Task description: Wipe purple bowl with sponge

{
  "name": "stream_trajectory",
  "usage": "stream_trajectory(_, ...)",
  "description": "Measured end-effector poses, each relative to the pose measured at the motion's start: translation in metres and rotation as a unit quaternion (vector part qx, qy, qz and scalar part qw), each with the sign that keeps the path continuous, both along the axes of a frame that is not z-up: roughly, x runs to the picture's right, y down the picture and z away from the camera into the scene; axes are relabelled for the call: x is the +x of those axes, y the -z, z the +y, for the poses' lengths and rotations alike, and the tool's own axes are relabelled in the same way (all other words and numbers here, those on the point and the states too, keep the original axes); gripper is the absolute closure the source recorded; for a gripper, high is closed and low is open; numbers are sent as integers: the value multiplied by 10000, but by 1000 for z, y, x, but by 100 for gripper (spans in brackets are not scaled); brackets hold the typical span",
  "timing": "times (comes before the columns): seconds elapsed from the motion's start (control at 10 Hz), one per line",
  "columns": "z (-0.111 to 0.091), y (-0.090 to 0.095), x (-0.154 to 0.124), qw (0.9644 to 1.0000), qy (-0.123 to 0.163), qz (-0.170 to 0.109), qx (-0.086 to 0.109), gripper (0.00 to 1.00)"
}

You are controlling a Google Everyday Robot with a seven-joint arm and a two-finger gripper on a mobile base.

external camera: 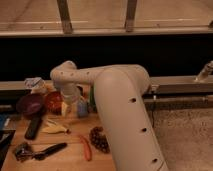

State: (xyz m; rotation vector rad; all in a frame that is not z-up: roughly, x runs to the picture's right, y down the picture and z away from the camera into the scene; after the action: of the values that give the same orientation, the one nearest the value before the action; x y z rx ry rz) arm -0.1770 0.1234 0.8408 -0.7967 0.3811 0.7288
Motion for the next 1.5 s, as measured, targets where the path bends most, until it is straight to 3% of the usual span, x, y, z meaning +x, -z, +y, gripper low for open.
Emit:
stream_trajectory(0.5, 18, -13, 8, 9995, -56, 288, -144, 20)
stream_trajectory(1.3, 33, -25, 14, 9981, -258, 488, -255, 21)
stream_trajectory(1.5, 34, -27, 14, 9981, -240, 504, -253, 37)
